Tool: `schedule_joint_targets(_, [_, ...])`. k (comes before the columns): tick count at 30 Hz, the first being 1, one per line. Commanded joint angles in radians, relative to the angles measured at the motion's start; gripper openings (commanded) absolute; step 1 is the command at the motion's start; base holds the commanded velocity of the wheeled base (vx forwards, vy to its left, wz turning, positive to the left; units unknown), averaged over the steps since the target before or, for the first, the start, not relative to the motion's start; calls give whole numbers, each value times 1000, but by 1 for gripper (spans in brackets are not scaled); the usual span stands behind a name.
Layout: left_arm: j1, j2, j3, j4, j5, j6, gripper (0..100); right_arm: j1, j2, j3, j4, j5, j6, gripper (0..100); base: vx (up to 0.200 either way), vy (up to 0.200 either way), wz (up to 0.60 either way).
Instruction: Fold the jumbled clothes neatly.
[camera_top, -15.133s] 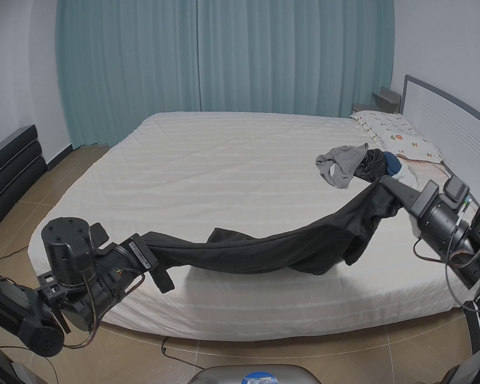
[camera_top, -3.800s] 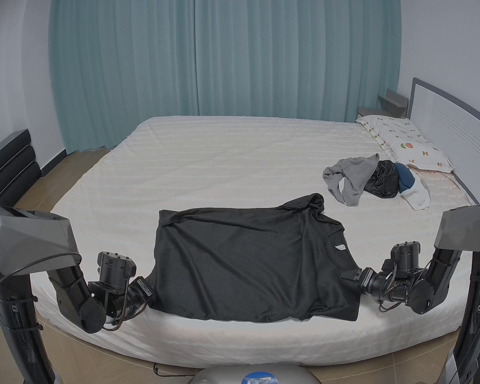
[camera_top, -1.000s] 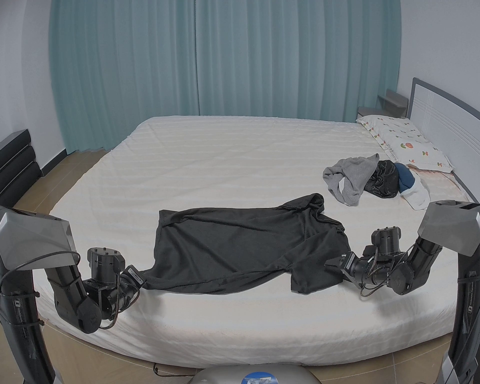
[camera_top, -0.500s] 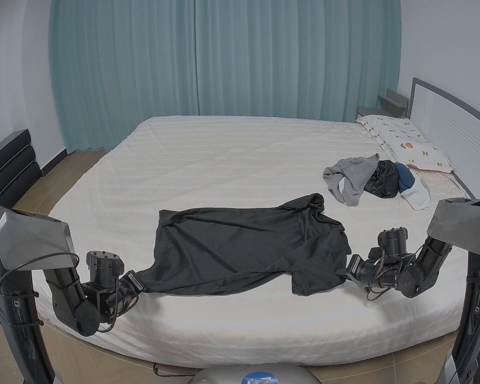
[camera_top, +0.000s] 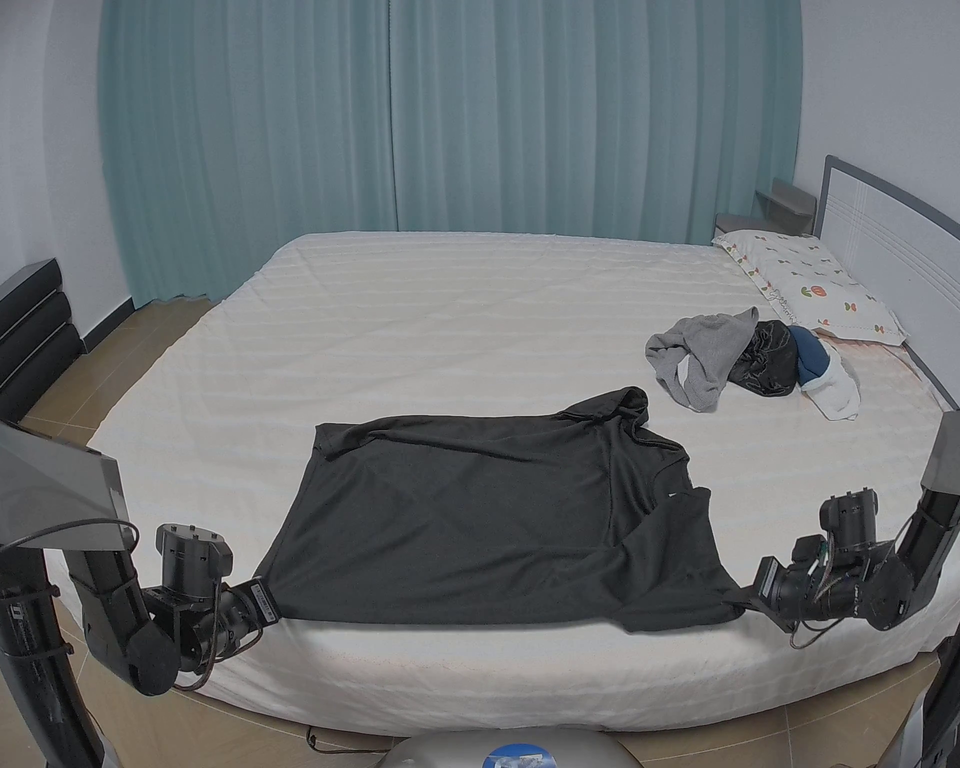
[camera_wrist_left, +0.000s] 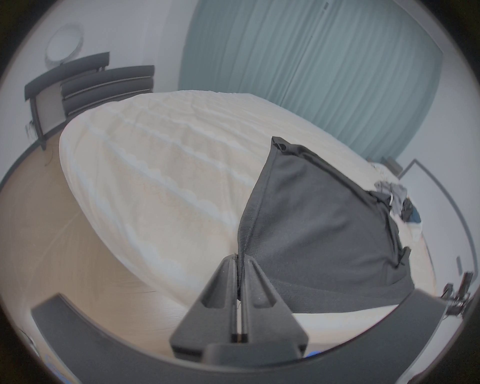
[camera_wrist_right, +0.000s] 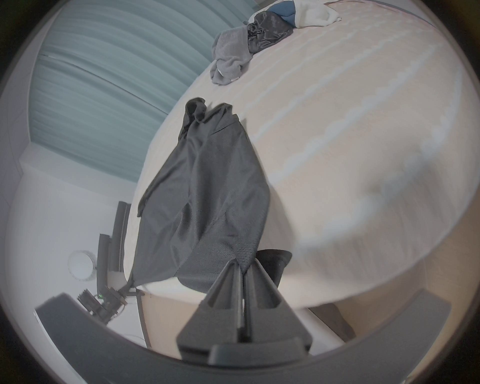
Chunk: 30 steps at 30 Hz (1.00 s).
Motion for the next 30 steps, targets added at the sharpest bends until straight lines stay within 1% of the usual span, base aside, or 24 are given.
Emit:
schedule_joint_targets(1, [0,-36,89,2,2,83,0,-18,-84,150,-5,6,-76,0,0,0,0])
schedule_joint_targets(4, [0,-36,111,15,2,109,0,-18,-78,197,-11,4,-117,0,0,0,0])
schedule_joint_targets(8, [0,-39,120,78,2,149,0,-7,-73,237,-10,2,-143,0,0,0,0])
schedule_joint_targets(12, [0,-41,120,93,2,158,0,22,-73,279,-10,1,-177,0,0,0,0])
schedule_joint_targets(16, [-2,-44,129,99,2,159,0,27,-61,282,0,-4,-183,0,0,0,0])
schedule_joint_targets(17, [-2,-44,131,99,2,159,0,28,-58,283,0,-2,-188,100,0,0,0])
schedule_joint_targets(20, [0,-44,131,99,2,159,0,44,-48,294,-11,-2,-192,100,0,0,0])
schedule_joint_targets(22, [-2,-43,131,99,2,159,0,34,-53,274,-17,-1,-189,100,0,0,0])
schedule_joint_targets(23, [-2,-43,131,99,2,159,100,27,-58,257,-23,4,-183,100,0,0,0])
schedule_joint_targets(26, [-2,-44,129,96,2,159,100,-5,-51,203,-40,7,-179,100,0,0,0])
schedule_joint_targets(30, [3,-50,122,94,2,159,100,-13,-48,144,-51,9,-171,100,0,0,0])
